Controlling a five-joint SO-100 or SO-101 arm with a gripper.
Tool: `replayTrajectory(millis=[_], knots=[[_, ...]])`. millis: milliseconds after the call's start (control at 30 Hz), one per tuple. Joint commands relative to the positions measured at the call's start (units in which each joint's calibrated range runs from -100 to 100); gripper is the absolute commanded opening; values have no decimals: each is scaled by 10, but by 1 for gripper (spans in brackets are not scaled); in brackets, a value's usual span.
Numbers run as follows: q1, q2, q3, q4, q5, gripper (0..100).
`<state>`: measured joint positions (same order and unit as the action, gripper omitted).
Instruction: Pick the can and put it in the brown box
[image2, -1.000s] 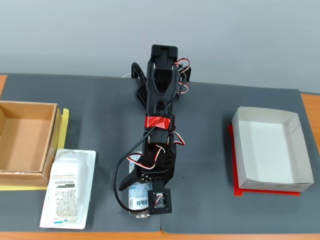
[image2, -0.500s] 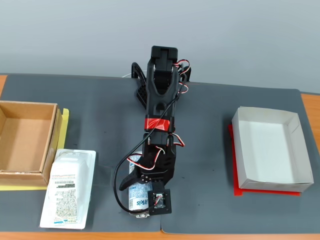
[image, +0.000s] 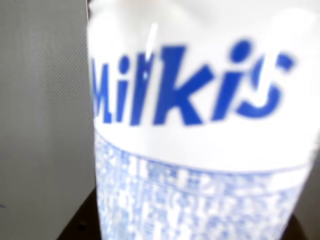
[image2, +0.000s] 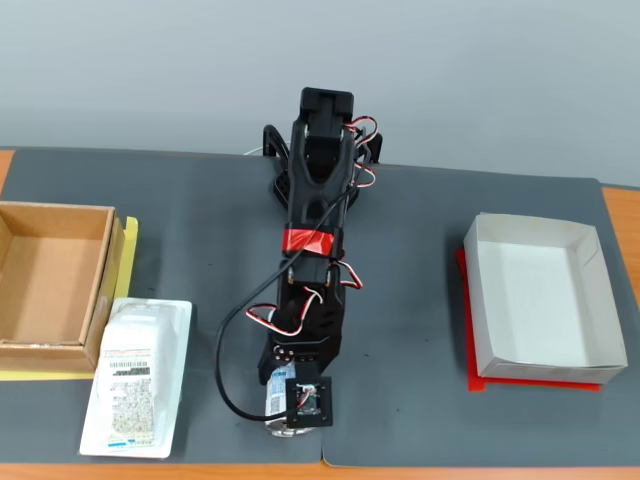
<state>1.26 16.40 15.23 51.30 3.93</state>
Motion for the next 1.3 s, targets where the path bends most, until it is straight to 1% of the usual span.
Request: replayTrajectory(millis=[0, 200, 300, 433, 500, 633, 767, 933, 1100, 1267], knots=[[9, -3, -14, 2, 3, 10], [12, -27, -23, 3, 4, 10], [11, -64, -22, 7, 25, 10], [10, -124, -24, 63, 90, 10], [13, -159, -32, 90, 110, 10], [35, -216, -93, 149, 115, 10], [65, -241, -201, 210, 121, 10], [128, -242, -312, 271, 189, 10], [218, -243, -358, 267, 271, 10], [306, -241, -367, 265, 362, 10]])
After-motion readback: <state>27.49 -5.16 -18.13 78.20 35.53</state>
